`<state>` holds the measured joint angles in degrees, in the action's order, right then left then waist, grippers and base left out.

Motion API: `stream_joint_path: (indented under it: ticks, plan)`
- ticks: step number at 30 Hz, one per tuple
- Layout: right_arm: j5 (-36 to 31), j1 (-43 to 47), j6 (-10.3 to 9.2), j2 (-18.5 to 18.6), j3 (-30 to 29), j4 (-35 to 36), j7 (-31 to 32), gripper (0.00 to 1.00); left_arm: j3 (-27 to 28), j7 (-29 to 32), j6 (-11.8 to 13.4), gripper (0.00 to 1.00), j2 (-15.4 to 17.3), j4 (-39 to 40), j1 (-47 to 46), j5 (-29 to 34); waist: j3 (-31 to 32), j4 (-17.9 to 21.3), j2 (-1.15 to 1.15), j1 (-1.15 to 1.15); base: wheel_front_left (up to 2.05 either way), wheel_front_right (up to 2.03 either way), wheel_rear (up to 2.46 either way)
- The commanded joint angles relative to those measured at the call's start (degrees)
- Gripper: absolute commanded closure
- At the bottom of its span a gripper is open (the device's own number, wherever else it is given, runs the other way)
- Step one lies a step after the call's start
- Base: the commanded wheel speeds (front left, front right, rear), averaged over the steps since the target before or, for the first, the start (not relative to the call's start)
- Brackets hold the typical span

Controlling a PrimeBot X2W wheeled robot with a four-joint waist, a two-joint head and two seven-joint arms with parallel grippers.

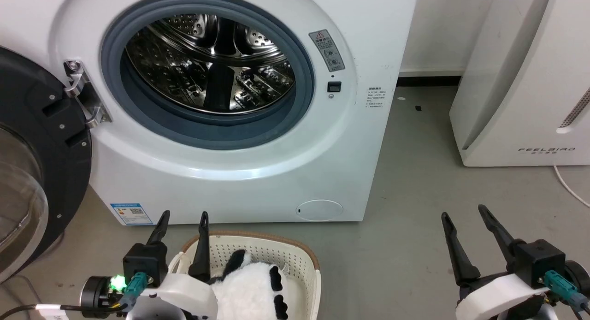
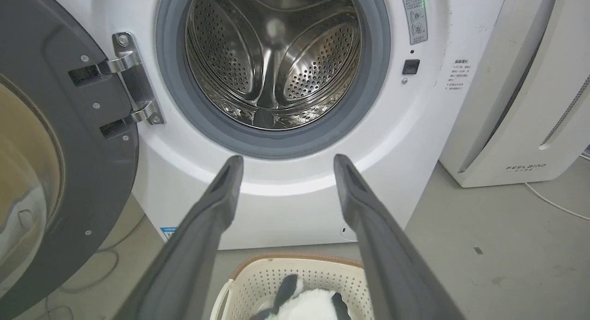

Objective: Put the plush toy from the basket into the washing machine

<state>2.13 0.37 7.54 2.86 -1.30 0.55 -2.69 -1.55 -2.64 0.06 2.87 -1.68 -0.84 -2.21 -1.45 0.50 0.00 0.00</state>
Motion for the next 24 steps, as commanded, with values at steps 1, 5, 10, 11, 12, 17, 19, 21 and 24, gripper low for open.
stream_joint_path:
  ticks: [1, 5, 10, 11, 12, 17, 19, 21, 24]
  plan:
    - [0.8, 0.3, -0.01, 0.0, 0.0, 0.4, -0.6, 0.0, -0.4, -0.6, 0.4, 0.0, 0.0, -0.4, -0.1, -0.3, -0.4, 0.1, 0.0, 0.0, 0.0, 0.0, 0.0]
    - [1.3, 0.2, -0.01, 0.0, -0.2, 0.5, -1.1, 0.0, -0.8, -1.1, 0.3, 0.0, 0.0, -1.4, -0.7, -0.7, -1.4, 0.4, 0.0, 0.0, 0.0, 0.0, 0.0]
    - [1.5, -0.2, -0.02, 0.0, -0.2, 0.6, -1.7, 0.0, -1.4, -1.7, 0.2, 0.0, 0.0, -3.4, -1.7, -1.0, -2.9, 0.8, 0.0, 0.0, 0.0, 0.0, 0.0]
    - [1.5, -0.2, -0.02, 0.0, -0.2, 0.7, -1.8, 0.0, -1.6, -1.8, 0.1, 0.0, 0.0, -3.9, -2.0, -1.0, -3.3, 0.8, 0.0, 0.0, 0.0, 0.0, 0.0]
    - [1.6, -0.3, -0.02, 0.0, -0.2, 0.8, -1.9, 0.0, -1.7, -1.9, 0.1, 0.0, 0.0, -4.6, -2.3, -1.0, -3.7, 0.9, 0.0, 0.0, 0.0, 0.0, 0.0]
    - [2.0, -0.8, -0.02, 0.0, -0.3, 1.2, -2.5, 0.0, -2.3, -2.5, 0.2, 0.0, 0.2, -8.4, -4.4, -1.1, -5.8, 1.4, 0.0, 0.0, 0.0, 0.0, 0.0]
    - [2.1, -1.0, -0.02, 0.0, -0.3, 1.3, -2.7, 0.0, -2.7, -2.6, 0.0, 0.0, 0.3, -9.9, -5.4, -1.1, -6.7, 1.6, 0.0, 0.0, 0.0, 0.0, 0.0]
    - [2.2, -1.1, -0.02, 0.0, -0.3, 1.5, -3.0, 0.0, -3.0, -2.7, -0.1, 0.0, 0.4, -11.3, -6.4, -1.2, -7.7, 1.8, 0.0, 0.0, 0.0, 0.0, 0.0]
    - [2.6, -1.5, -0.02, 0.0, -0.4, 1.9, -3.4, 0.0, -3.6, -2.9, -0.4, 0.0, 0.6, -14.1, -8.5, -1.4, -9.7, 2.3, 0.0, 0.0, 0.0, 0.0, 0.0]
